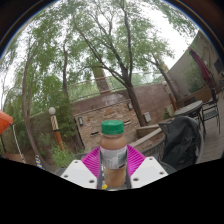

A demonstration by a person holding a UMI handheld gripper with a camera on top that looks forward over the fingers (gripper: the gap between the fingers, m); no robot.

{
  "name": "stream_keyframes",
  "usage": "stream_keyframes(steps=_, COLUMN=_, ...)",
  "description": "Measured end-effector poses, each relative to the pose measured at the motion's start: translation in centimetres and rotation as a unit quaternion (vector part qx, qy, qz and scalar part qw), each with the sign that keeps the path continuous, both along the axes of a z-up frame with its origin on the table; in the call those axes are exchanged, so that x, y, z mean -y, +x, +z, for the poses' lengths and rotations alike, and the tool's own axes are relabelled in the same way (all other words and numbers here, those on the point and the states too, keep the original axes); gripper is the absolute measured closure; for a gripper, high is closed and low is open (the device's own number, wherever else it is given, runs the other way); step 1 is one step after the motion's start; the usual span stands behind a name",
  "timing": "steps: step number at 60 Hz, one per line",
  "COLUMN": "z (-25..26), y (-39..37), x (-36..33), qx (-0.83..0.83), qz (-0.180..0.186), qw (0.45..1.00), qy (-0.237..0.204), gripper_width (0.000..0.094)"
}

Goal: Pour water

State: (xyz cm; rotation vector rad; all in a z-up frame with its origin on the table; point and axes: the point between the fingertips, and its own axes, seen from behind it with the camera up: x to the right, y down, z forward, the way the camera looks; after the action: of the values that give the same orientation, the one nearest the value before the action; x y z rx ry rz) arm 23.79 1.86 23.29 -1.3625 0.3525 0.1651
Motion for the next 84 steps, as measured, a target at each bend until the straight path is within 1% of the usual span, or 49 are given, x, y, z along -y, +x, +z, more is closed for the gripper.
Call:
stream_keyframes(steps=1, z=-0.7, y=0.7, x=-0.9, qx=0.014, qz=-0.015, qw=1.0, qy=-0.013, gripper_width=0.0608)
stream_keyframes(steps=3, z=-3.3, y=3.7, x=-1.1, qx=0.038, qz=-0.033, qw=0.998, qy=-0.033, gripper_width=0.0608)
stream_keyframes(steps=6, z=-6.7, y=6.5, x=-2.1, qx=0.062, qz=-0.057, qw=0.994, qy=-0.064, gripper_width=0.061)
stream_keyframes(steps=8, z=-9.4, y=8.4, x=-2.3, qx=0.071, qz=-0.065, qw=0.992, qy=-0.084, gripper_width=0.0609)
stream_keyframes(steps=9, z=-10.7, y=9.1, x=-2.5, qx=0.074, qz=-0.068, qw=0.99, qy=-0.094, gripper_width=0.0609)
stream_keyframes(steps=10, z=-12.5, y=11.5, x=-2.1, qx=0.076, qz=-0.068, qw=0.989, qy=-0.104, gripper_width=0.0609)
stream_keyframes(steps=14, z=-16.7, y=14.3, x=-2.8, qx=0.081, qz=-0.07, qw=0.985, qy=-0.132, gripper_width=0.0608)
stream_keyframes(steps=15, z=-16.3, y=12.0, x=-4.1, qx=0.082, qz=-0.074, qw=0.984, qy=-0.137, gripper_width=0.0608)
stream_keyframes(steps=19, z=-18.6, y=13.4, x=-4.4, qx=0.09, qz=-0.068, qw=0.983, qy=-0.148, gripper_width=0.0608)
stream_keyframes(steps=22, z=-19.3, y=12.3, x=-4.5, qx=0.095, qz=-0.058, qw=0.982, qy=-0.154, gripper_width=0.0606)
stream_keyframes(steps=23, z=-18.9, y=12.4, x=-4.6, qx=0.102, qz=-0.057, qw=0.983, qy=-0.145, gripper_width=0.0608)
stream_keyframes(steps=27, z=-19.5, y=12.3, x=-4.6, qx=0.122, qz=-0.056, qw=0.98, qy=-0.149, gripper_width=0.0608)
stream_keyframes(steps=32, z=-19.1, y=11.5, x=-4.6, qx=0.137, qz=-0.066, qw=0.977, qy=-0.15, gripper_width=0.0606)
stream_keyframes(steps=36, z=-19.4, y=12.7, x=-4.4, qx=0.127, qz=-0.065, qw=0.978, qy=-0.151, gripper_width=0.0607)
stream_keyframes(steps=37, z=-19.0, y=11.6, x=-4.5, qx=0.127, qz=-0.067, qw=0.978, qy=-0.152, gripper_width=0.0605)
stream_keyframes(steps=40, z=-18.8, y=11.7, x=-4.4, qx=0.121, qz=-0.069, qw=0.978, qy=-0.155, gripper_width=0.0587)
stream_keyframes(steps=44, z=-18.7, y=11.6, x=-4.3, qx=0.119, qz=-0.073, qw=0.977, qy=-0.159, gripper_width=0.0511)
stream_keyframes(steps=48, z=-18.7, y=11.3, x=-3.9, qx=0.121, qz=-0.07, qw=0.974, qy=-0.178, gripper_width=0.0433)
stream_keyframes(steps=50, z=-18.8, y=11.3, x=-3.0, qx=0.124, qz=-0.07, qw=0.972, qy=-0.186, gripper_width=0.034)
stream_keyframes(steps=54, z=-17.4, y=10.8, x=-1.7, qx=0.132, qz=-0.077, qw=0.972, qy=-0.177, gripper_width=0.0085)
stream_keyframes(steps=58, z=-15.6, y=10.4, x=0.1, qx=0.132, qz=-0.095, qw=0.972, qy=-0.167, gripper_width=0.0096)
stream_keyframes(steps=64, z=-14.3, y=9.0, x=3.9, qx=0.124, qz=-0.105, qw=0.974, qy=-0.16, gripper_width=0.0101)
stream_keyframes(steps=73, z=-13.1, y=7.7, x=9.9, qx=0.114, qz=-0.121, qw=0.971, qy=-0.173, gripper_width=0.0098)
stream_keyframes(steps=79, z=-13.0, y=5.7, x=14.1, qx=0.11, qz=-0.116, qw=0.97, qy=-0.182, gripper_width=0.0096)
stream_keyframes(steps=84, z=-12.9, y=3.6, x=16.9, qx=0.109, qz=-0.102, qw=0.971, qy=-0.185, gripper_width=0.0096)
